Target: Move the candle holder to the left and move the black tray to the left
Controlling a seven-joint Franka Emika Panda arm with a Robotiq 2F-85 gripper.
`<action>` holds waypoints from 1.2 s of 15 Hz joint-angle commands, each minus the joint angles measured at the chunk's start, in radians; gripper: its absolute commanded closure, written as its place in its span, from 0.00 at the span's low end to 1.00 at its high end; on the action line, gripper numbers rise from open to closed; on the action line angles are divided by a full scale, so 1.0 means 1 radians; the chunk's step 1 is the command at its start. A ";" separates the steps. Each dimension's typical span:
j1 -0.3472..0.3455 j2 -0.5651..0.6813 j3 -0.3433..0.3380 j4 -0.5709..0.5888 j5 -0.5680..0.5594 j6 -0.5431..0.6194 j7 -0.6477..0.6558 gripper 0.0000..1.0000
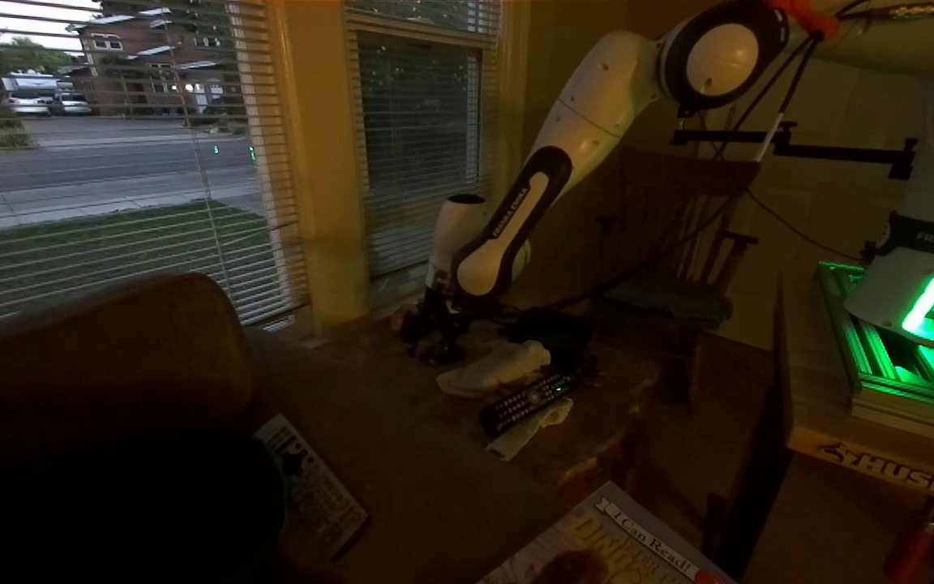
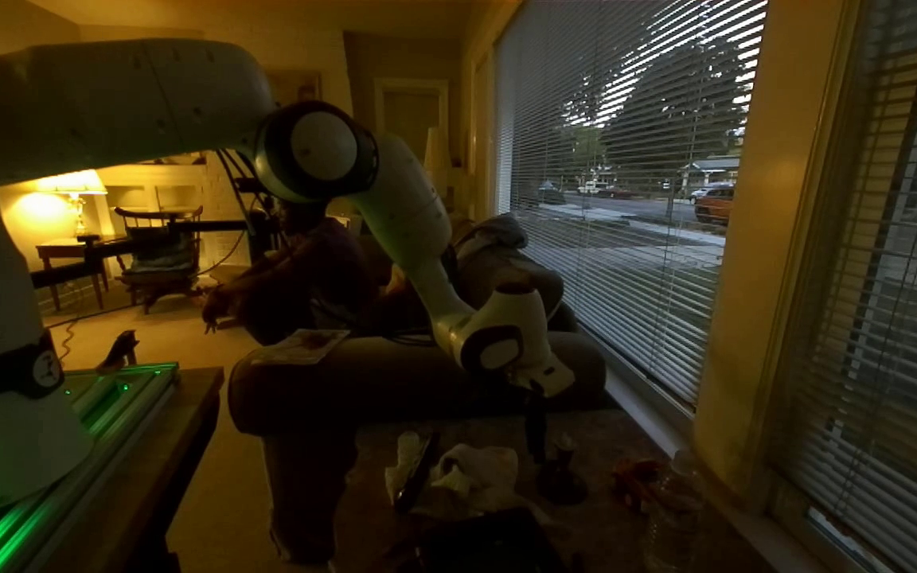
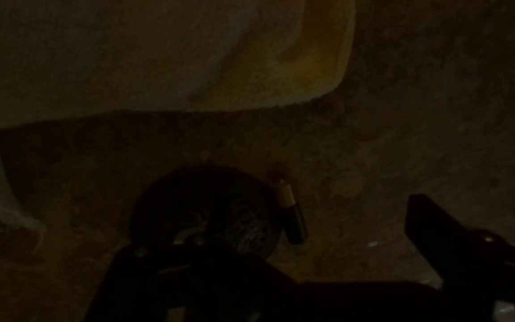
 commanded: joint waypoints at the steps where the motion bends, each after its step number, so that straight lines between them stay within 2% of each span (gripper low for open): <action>1: -0.022 0.049 0.023 0.086 0.010 -0.051 -0.032 0.00; 9: -0.032 0.098 0.031 0.159 0.005 -0.102 -0.048 0.00; 12: -0.031 0.120 0.026 0.189 0.001 -0.107 -0.049 0.07; 16: -0.034 0.144 0.023 0.223 -0.001 -0.111 -0.057 0.31; 18: -0.036 0.150 0.023 0.239 -0.002 -0.117 -0.059 0.32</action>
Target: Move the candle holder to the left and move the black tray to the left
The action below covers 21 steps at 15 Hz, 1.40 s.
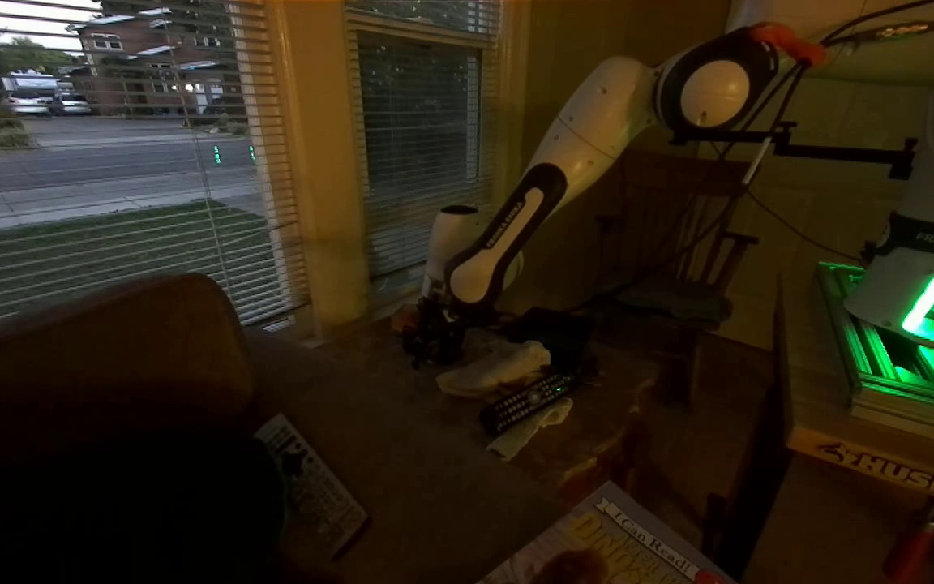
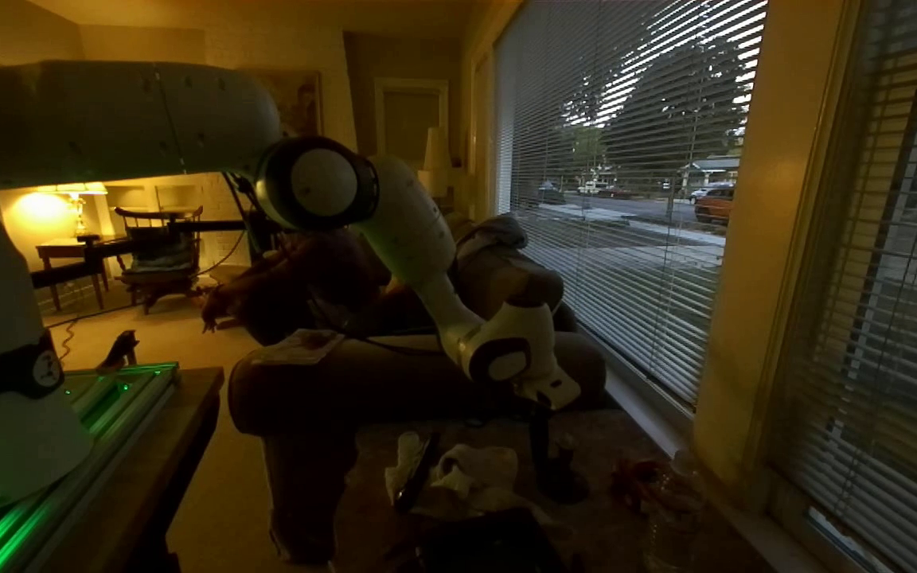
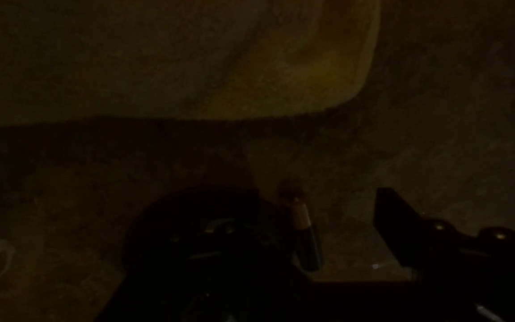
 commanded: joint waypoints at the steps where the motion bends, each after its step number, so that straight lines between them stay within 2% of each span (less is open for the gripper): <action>1: -0.009 0.047 0.007 0.082 -0.002 -0.029 -0.022 0.30; 11: -0.007 0.070 0.009 0.137 -0.008 -0.073 -0.037 0.43; 14: -0.008 0.060 0.011 0.126 -0.011 -0.077 -0.045 0.52; 15: -0.008 0.059 0.011 0.125 -0.011 -0.077 -0.049 0.62; 17: -0.009 0.059 0.012 0.124 -0.010 -0.079 -0.055 0.67; 19: -0.011 0.060 0.014 0.123 -0.010 -0.083 -0.061 0.79; 21: -0.013 0.058 0.021 0.119 -0.009 -0.095 -0.069 0.78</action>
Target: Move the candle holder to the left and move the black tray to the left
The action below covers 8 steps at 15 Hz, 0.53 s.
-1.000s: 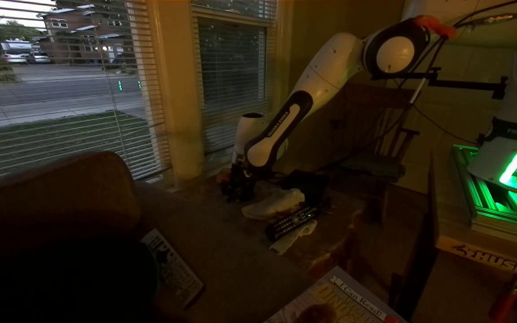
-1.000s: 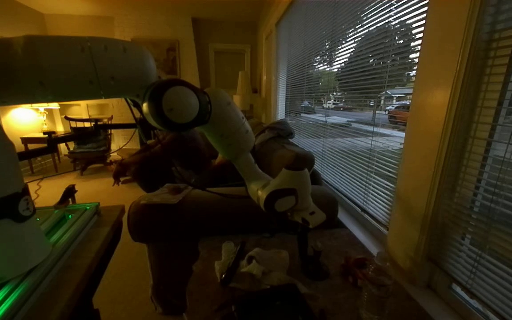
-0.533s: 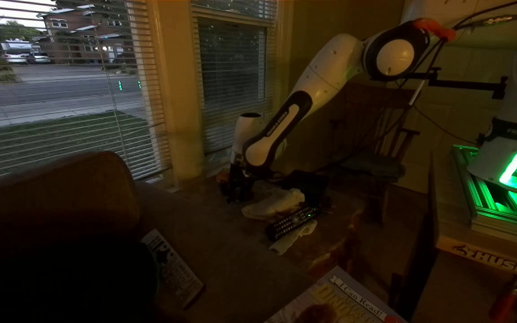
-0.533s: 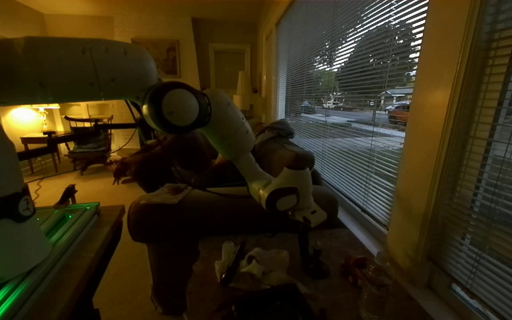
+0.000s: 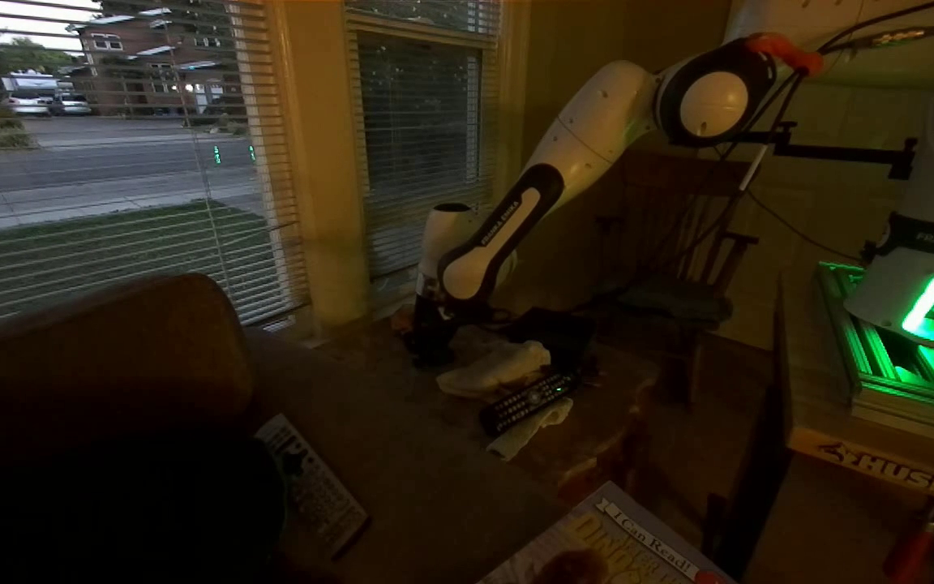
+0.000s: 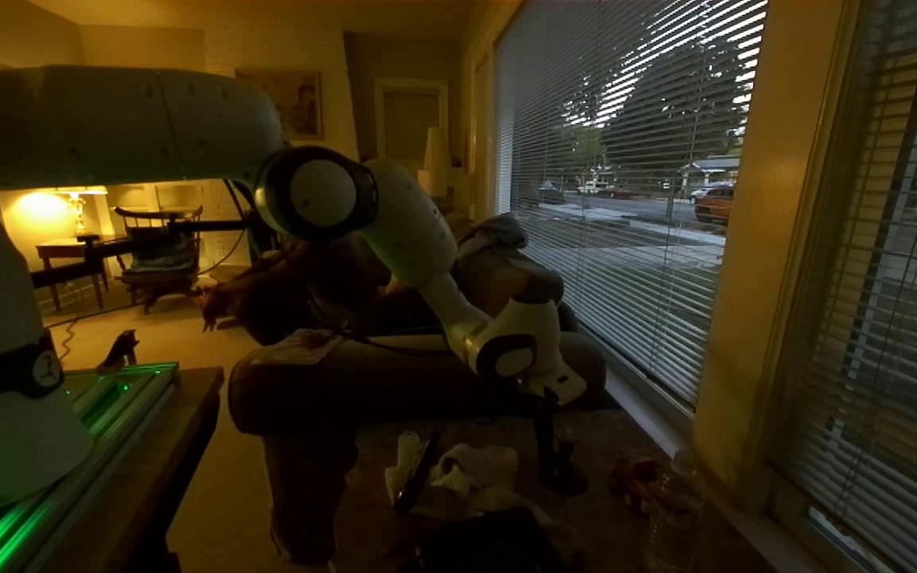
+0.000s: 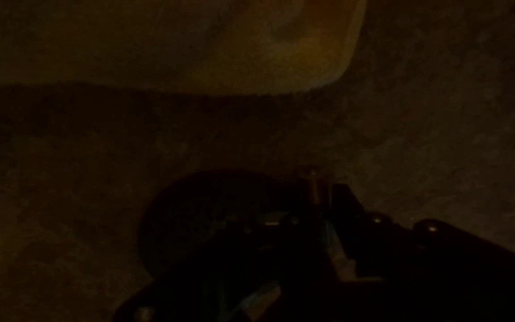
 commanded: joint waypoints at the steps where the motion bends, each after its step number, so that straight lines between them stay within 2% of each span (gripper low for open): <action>1: -0.010 0.024 0.023 0.031 -0.006 -0.040 -0.029 0.76; 5: -0.013 0.028 0.029 0.034 -0.007 -0.064 -0.054 0.68; 6: -0.013 0.027 0.031 0.032 -0.006 -0.064 -0.060 0.92; 8: -0.014 0.029 0.032 0.038 -0.005 -0.063 -0.067 0.99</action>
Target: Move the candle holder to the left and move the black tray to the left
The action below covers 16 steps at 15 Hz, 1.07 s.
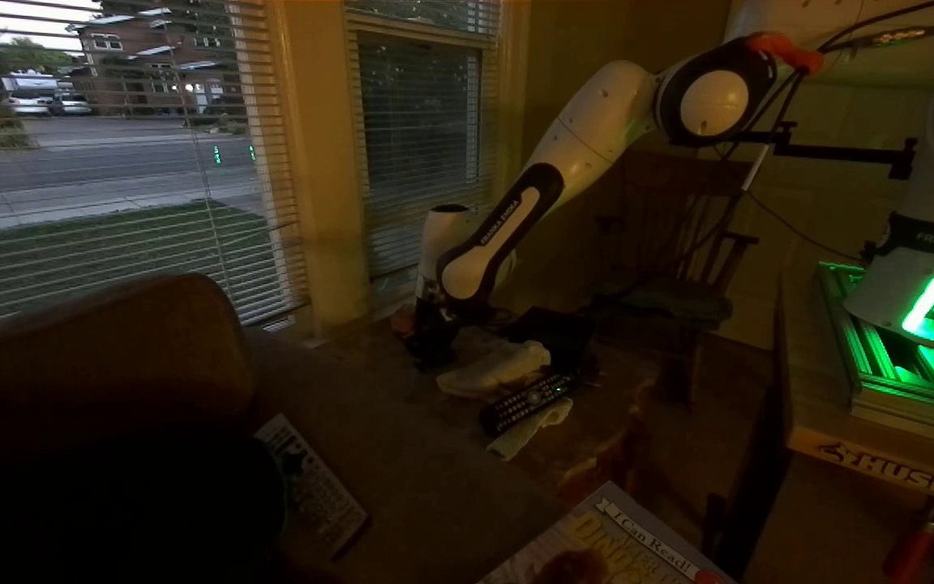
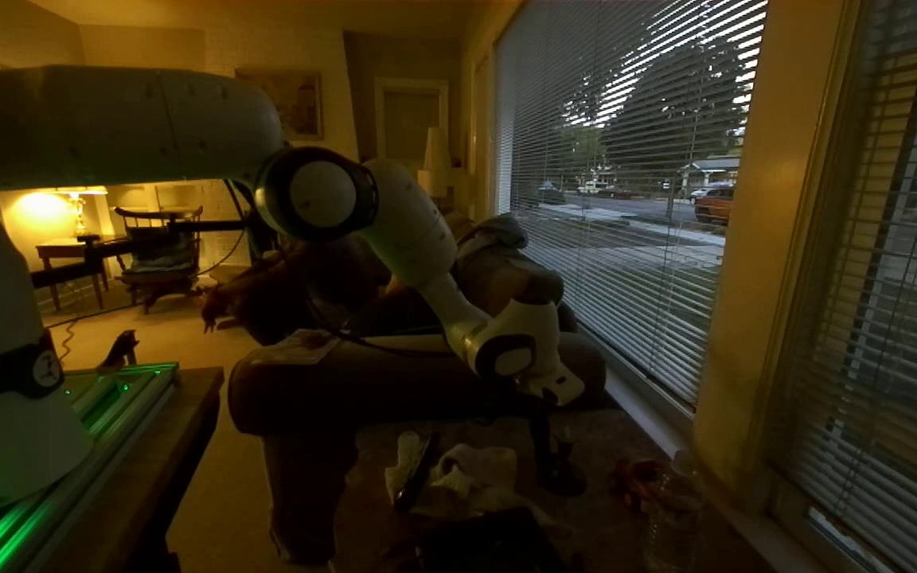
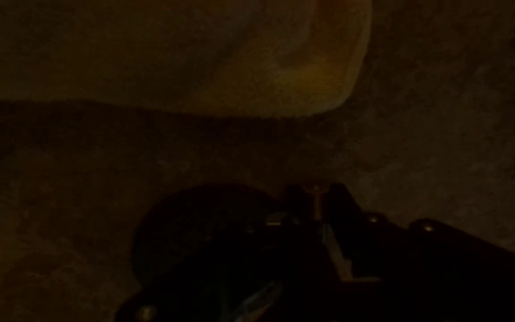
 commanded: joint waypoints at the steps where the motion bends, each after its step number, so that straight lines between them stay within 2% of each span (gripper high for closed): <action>1: -0.011 0.031 0.020 0.047 -0.006 -0.027 -0.030 0.99; 2: -0.007 0.021 0.020 0.035 -0.003 -0.018 -0.032 0.96; 10: 0.025 -0.149 0.071 -0.144 0.007 0.003 -0.028 0.96; 14: 0.037 -0.302 0.082 -0.317 -0.001 -0.003 -0.038 0.96; 16: 0.013 -0.383 0.124 -0.398 0.011 -0.044 -0.080 0.96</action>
